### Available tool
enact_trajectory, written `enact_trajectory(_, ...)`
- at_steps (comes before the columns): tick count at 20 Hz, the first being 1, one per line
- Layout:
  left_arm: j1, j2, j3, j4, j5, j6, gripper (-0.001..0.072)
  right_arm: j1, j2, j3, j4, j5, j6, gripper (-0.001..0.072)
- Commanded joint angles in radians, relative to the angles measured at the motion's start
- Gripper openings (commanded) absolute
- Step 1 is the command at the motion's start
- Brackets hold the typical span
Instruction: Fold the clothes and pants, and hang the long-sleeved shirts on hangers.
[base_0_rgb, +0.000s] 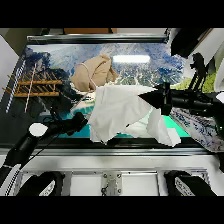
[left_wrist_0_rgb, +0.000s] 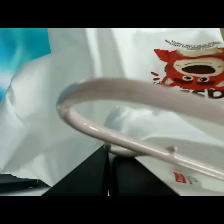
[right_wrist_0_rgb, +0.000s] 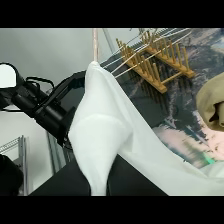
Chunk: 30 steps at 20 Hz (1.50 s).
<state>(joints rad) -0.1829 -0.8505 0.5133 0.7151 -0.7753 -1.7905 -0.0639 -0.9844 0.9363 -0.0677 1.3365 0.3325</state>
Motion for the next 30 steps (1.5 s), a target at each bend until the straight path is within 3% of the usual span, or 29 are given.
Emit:
enact_trajectory(1, 0.014, -0.048, 0.045, -0.001, -0.033, 0.047, 0.0019, 0.003, 0.023, 0.001, 0.005, -0.002, 0.052, 0.0010)
enact_trajectory(5, 0.014, -0.137, 0.154, 0.009, -0.069, 0.099, 0.0019, 0.003, 0.037, 0.001, 0.020, -0.005, 0.081, 0.0010)
enact_trajectory(10, 0.035, -0.150, 0.210, 0.158, -0.111, 0.047, 0.0019, 0.001, 0.052, 0.001, 0.019, -0.005, 0.095, 0.0010)
enact_trajectory(21, 0.195, -0.063, 0.149, 0.158, -0.129, 0.060, 0.0018, 0.002, 0.052, 0.001, -0.045, 0.007, 0.113, 0.0010)
enact_trajectory(26, 0.289, -0.063, 0.158, 0.158, -0.195, 0.117, 0.0019, -0.011, 0.052, 0.000, -0.151, 0.018, 0.113, 0.0010)
enact_trajectory(30, 0.328, -0.063, 0.265, 0.159, -0.251, 0.172, 0.0019, -0.045, 0.048, -0.027, -0.168, 0.128, 0.061, 0.0009)
